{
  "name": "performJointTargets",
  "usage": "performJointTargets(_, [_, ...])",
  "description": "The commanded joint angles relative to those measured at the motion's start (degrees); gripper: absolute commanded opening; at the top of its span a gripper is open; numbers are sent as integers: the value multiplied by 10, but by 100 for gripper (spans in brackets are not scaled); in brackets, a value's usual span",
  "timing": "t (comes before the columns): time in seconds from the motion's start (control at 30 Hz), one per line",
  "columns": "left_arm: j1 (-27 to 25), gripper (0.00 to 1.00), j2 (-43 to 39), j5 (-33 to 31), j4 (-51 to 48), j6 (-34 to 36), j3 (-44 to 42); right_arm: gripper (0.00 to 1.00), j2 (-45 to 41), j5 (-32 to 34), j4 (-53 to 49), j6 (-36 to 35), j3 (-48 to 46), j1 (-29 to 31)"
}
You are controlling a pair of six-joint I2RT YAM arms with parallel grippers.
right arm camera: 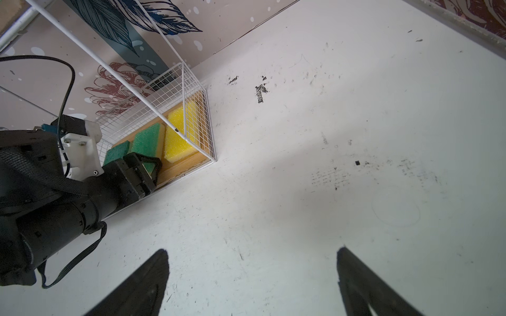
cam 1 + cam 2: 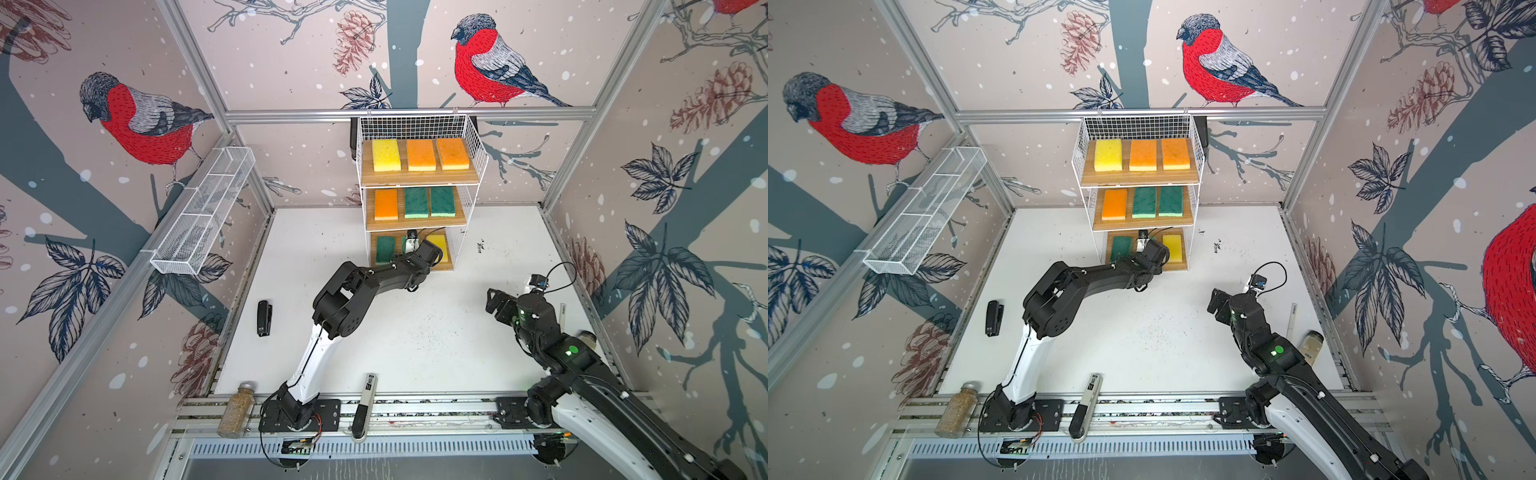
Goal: Place and organize the cleaning sponges onto the shelf
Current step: 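Press the bright green sponge flat onto the bottom shelf with the left gripper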
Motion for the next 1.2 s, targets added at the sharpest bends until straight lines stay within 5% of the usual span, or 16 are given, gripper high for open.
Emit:
performJointTargets(0.0, [1,72,0,-1,-12,-5,1,95,-1,-1,4,0,4,0])
performJointTargets(1.17, [0,77,-41,31,-9,-23,-27,96,-10,-3,-10,6,9,0])
